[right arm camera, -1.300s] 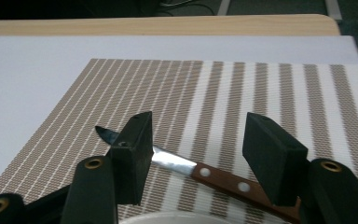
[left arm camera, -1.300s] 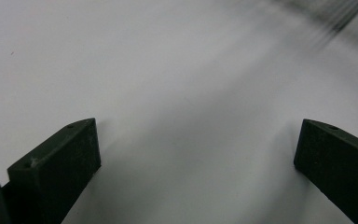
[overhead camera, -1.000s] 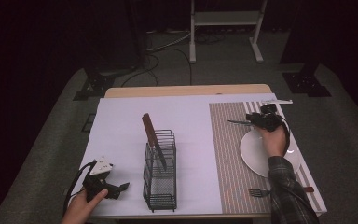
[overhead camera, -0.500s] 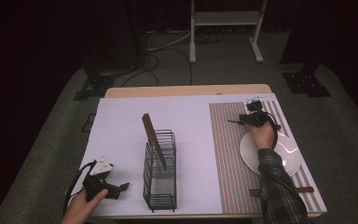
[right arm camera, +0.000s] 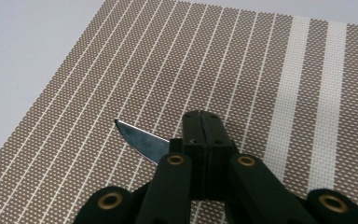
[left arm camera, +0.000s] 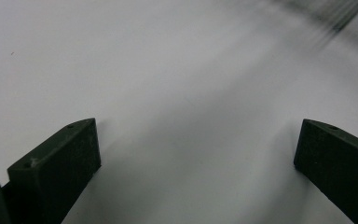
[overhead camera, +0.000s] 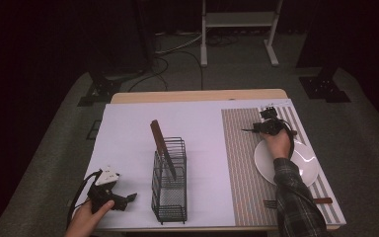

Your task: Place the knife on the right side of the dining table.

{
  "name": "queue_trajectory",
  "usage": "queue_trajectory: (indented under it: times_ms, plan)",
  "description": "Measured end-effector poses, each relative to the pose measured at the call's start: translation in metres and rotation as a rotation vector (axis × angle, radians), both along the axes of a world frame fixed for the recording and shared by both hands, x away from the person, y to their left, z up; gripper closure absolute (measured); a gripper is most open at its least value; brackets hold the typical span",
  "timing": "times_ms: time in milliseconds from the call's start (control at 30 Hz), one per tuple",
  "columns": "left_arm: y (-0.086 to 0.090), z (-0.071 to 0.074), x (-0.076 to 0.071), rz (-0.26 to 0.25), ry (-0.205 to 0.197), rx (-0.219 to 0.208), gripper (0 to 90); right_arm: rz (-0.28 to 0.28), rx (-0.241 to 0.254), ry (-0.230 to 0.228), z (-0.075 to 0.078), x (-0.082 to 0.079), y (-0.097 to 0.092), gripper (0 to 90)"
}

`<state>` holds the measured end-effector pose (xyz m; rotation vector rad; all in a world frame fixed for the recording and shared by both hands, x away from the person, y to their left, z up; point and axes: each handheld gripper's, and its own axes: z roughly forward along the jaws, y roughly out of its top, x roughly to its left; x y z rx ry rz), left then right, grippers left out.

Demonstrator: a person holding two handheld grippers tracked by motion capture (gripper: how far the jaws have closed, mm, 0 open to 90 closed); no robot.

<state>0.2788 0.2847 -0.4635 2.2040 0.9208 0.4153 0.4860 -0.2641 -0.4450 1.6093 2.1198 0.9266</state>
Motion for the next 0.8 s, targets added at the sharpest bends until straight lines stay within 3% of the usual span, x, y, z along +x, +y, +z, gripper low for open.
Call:
queue_trajectory:
  times_ms: [100,233,567,800]
  plan:
    - [0.0,0.0,0.0,0.0,0.0,0.0,0.0,-0.006,0.029,-0.034,0.005,-0.005,-0.001,75.2]
    - [0.0,0.0,0.0,0.0,0.001,0.0,0.0,0.051,0.042,-0.084,0.015,-0.021,0.007,65.1]
    - [0.0,0.0,0.0,0.0,0.0,0.0,0.0,0.255,0.046,-0.154,0.034,-0.063,0.042,40.2]
    - [0.0,0.0,0.0,0.0,0.0,0.0,0.0,0.403,0.06,-0.154,0.034,-0.095,0.075,29.0]
